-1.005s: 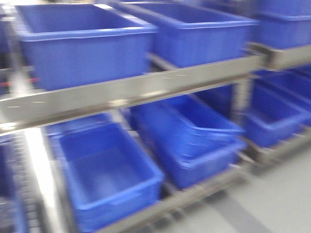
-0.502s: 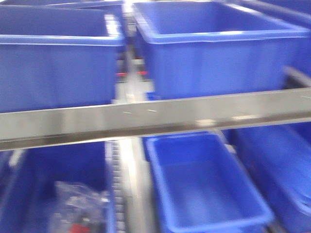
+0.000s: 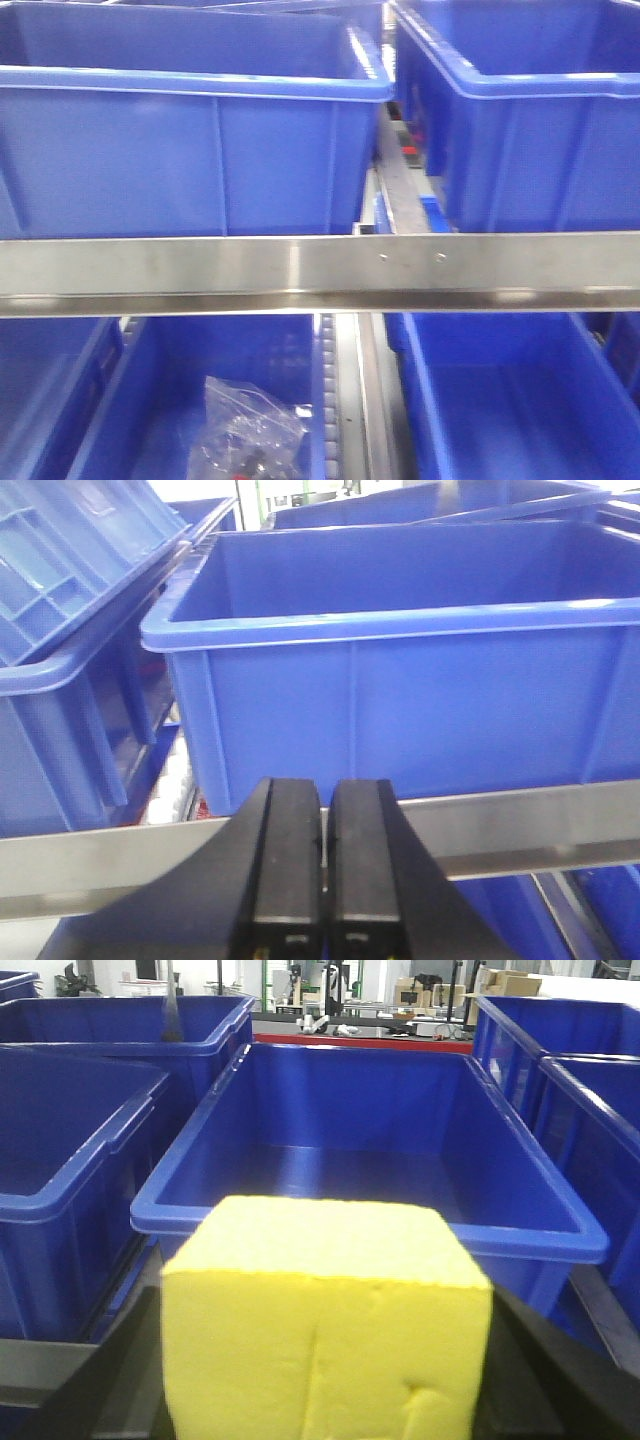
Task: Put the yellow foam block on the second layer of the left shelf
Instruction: 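Extend the right gripper with the cube over an open blue bin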
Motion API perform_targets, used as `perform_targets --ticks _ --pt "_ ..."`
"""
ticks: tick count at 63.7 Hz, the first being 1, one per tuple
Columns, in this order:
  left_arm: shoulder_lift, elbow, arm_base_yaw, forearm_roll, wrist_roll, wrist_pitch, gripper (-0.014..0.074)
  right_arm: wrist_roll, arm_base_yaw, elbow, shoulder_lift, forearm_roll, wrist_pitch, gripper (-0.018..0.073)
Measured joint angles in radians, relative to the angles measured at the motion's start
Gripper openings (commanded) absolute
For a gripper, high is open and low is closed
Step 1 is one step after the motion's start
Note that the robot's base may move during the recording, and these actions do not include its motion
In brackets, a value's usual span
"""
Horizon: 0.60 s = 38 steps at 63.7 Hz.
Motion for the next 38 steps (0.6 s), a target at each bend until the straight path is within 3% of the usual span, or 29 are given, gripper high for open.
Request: perform_targets --ticks 38 --pt "0.000 0.000 0.000 0.000 0.000 0.000 0.0124 -0.002 0.000 0.000 0.000 0.000 0.000 0.0501"
